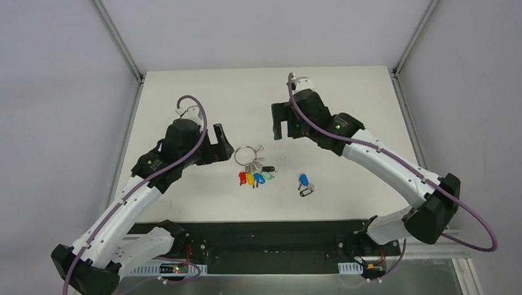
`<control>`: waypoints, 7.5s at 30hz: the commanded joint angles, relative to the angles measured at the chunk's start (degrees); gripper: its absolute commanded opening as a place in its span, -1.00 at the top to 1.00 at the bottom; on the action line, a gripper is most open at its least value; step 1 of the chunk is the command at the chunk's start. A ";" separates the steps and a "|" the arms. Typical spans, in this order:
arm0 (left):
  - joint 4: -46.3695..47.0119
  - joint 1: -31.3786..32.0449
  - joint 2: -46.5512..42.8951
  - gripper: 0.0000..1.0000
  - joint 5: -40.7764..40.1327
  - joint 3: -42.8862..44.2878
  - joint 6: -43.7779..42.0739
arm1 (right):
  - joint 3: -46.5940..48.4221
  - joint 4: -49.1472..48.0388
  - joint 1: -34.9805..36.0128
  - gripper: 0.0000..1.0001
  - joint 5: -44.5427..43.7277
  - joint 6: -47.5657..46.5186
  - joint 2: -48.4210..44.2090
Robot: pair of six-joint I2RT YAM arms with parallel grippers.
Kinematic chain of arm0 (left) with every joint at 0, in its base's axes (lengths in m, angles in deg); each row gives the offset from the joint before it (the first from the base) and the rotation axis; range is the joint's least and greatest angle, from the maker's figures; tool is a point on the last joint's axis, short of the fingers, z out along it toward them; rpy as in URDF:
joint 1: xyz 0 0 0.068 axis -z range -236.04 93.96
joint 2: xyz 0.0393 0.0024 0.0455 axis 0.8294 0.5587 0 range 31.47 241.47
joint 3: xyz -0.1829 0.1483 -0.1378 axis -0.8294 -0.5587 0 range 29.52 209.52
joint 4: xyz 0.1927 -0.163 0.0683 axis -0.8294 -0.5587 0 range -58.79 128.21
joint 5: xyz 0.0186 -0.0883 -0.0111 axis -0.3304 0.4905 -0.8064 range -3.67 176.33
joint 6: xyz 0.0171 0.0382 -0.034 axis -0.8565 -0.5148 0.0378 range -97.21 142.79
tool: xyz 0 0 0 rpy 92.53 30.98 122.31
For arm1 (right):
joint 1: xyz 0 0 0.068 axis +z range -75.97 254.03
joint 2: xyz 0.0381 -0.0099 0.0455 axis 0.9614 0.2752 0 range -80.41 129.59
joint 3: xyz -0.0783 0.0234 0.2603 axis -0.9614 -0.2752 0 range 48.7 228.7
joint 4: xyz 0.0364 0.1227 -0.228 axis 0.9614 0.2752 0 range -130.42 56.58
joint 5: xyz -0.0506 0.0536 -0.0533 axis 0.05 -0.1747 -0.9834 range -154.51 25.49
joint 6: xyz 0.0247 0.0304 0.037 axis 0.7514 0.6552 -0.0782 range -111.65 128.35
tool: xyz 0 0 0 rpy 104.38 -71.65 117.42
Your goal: Put the keys on the keyring
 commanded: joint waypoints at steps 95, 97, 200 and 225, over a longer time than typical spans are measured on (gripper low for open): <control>-2.37 0.17 -7.37 -0.98 2.98 -0.85 -9.14 | -6.06 -23.62 -1.61 0.33 34.59 -44.20 29.69; -2.37 0.21 -7.37 -0.98 2.98 -0.86 -9.14 | -6.01 -23.62 -1.61 0.37 34.74 -44.23 29.78; 29.48 20.55 -15.60 -0.50 38.95 -12.99 -24.29 | 34.59 49.37 10.72 1.00 59.93 12.32 14.57; 35.55 21.57 -18.20 0.08 42.24 -16.05 -27.20 | 34.57 49.25 8.43 1.00 59.76 14.41 16.78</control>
